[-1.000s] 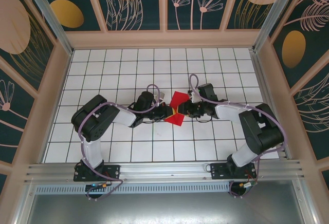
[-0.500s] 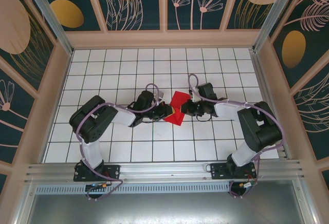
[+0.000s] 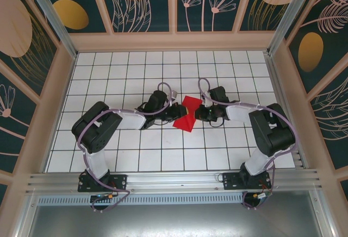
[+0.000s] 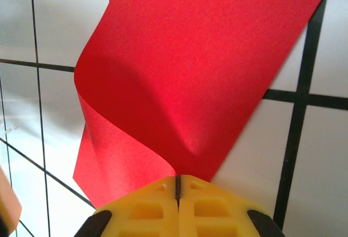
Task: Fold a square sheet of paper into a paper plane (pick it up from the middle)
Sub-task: Fold the triangle a second time at the center of the table.
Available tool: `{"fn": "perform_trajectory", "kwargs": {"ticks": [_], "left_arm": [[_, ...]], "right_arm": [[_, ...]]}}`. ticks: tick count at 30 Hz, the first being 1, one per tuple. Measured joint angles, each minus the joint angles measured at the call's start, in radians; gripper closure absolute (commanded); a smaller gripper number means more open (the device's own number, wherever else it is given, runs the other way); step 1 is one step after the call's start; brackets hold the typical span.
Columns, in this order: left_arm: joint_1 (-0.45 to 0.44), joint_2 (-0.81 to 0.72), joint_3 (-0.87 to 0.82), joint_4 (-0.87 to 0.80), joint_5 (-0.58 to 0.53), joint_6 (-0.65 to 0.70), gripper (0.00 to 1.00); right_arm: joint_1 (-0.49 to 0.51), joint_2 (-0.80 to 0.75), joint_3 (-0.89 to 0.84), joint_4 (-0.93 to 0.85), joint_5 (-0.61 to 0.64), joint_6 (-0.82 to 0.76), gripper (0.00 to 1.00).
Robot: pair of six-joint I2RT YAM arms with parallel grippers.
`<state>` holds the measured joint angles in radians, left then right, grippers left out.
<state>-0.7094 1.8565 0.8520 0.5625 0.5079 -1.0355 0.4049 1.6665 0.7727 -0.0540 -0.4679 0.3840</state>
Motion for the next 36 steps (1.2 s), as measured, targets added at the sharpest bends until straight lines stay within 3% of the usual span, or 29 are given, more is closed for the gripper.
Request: {"fn": "perform_trajectory", "kwargs": {"ticks": [10, 36], "left_arm": [[-0.004, 0.059, 0.057, -0.043, 0.004, 0.027, 0.92], [-0.005, 0.129, 0.094, -0.074, 0.004, 0.048, 0.95]], "right_arm": [[0.000, 0.022, 0.019, -0.019, 0.000, -0.036, 0.94], [0.000, 0.060, 0.076, -0.056, 0.004, -0.081, 0.95]]}}
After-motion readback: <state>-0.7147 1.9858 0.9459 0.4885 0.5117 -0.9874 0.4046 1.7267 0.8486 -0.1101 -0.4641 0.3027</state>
